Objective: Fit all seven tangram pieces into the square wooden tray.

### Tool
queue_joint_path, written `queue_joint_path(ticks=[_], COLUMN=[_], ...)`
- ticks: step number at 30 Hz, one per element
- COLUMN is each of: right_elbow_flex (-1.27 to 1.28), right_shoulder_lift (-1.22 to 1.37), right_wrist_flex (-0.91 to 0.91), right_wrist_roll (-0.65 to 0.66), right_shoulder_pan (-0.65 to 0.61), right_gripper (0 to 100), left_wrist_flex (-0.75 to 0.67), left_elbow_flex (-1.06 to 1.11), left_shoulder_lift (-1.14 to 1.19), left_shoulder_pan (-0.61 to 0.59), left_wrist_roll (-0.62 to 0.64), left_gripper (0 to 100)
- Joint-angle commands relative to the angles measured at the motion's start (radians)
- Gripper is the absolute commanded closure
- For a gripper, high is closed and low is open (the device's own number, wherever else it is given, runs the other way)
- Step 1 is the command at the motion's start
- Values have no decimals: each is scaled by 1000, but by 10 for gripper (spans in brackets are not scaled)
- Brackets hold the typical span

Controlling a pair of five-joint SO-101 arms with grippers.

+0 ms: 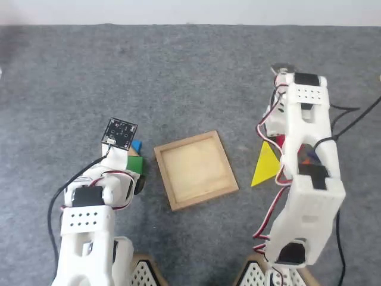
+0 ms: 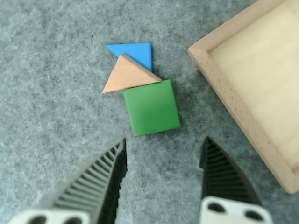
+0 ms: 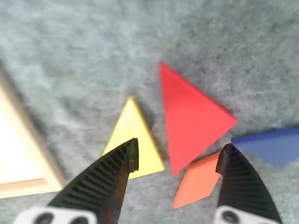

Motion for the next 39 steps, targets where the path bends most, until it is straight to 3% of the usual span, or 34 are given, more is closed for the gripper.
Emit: queue_joint_path(ticks=[1, 7, 10, 14, 26, 33, 39], right_elbow_flex=[-17, -18, -17, -17, -21, -17, -17], right_shoulder_lift=[-114, -48, 42, 151, 255, 257, 257], right_wrist_flex=[24, 12, -28, -94, -159, -122, -130], right_wrist_roll=[-17, 110, 158, 166, 160, 132, 95], right_shoulder_pan=[-30, 22, 54, 70, 62, 62, 61], right_gripper=[728, 722, 671, 619, 620, 776, 826], left_wrist_flex=[-20, -20, -20, -20, -20, -20, -20], left_elbow_flex=[-7, -7, -7, -7, -7, -7, -7], left_shoulder_lift=[-20, -20, -20, -20, -20, -20, -20], left_shoulder_pan=[-9, -9, -9, -9, -9, -9, -9], left_wrist_roll=[18, 20, 20, 20, 18, 20, 20], left_gripper=[750, 750, 750, 750, 750, 750, 750])
